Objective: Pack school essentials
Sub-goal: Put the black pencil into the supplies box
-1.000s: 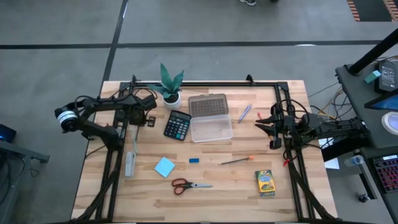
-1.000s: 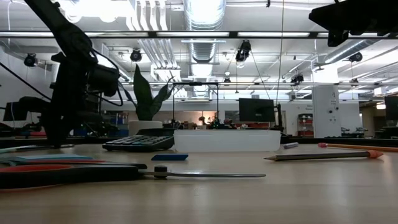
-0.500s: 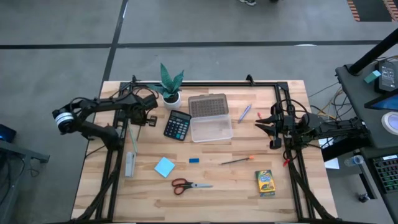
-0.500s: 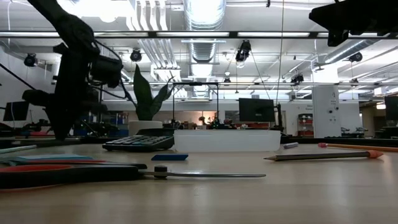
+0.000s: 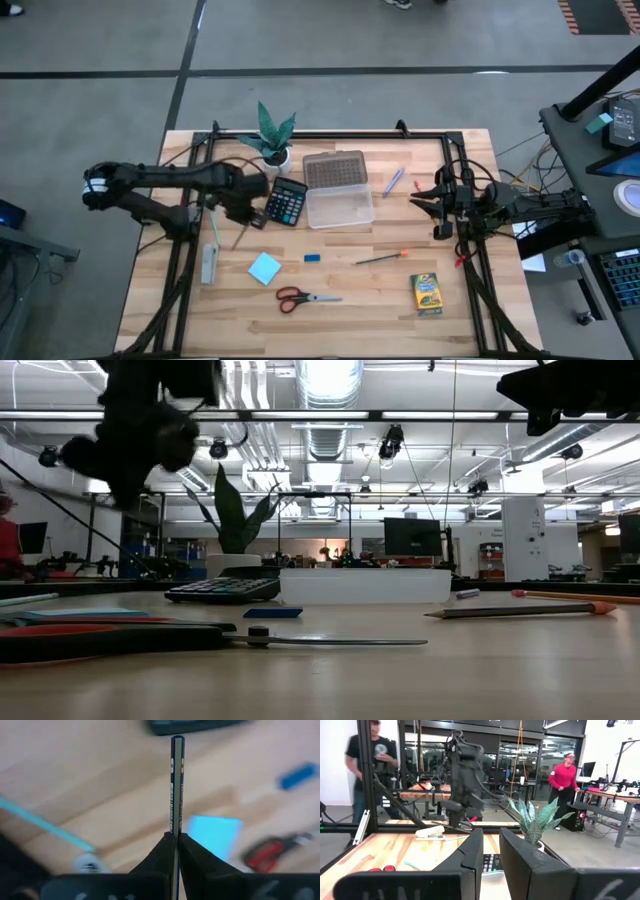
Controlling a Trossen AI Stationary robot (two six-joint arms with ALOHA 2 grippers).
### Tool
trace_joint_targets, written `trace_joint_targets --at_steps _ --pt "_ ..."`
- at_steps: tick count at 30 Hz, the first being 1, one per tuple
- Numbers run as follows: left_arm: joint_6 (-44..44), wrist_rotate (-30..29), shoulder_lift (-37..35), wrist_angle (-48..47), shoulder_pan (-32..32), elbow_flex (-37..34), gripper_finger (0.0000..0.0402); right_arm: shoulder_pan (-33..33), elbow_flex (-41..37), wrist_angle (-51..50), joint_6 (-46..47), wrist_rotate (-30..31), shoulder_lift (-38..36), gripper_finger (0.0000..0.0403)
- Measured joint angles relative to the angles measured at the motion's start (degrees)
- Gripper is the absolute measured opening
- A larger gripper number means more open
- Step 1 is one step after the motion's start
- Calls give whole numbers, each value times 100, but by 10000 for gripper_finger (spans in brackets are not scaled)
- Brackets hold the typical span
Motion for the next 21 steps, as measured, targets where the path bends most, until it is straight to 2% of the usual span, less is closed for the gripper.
trace_joint_targets --at_steps 3,7,16,21 --pt "-31 -156 421 167 -482 612 1 0 0 0 2 -2 0 54" --pt "280 -309 1221 134 -765 1449 0 0 0 -7 2 -1 -2 54" --pt "2131 -361 3054 3 -719 3511 0 0 0 -87 0 -2 -2 54" --pt "2994 -940 3822 -507 -632 4738 0 0 0 -122 -11 -2 -9 54"
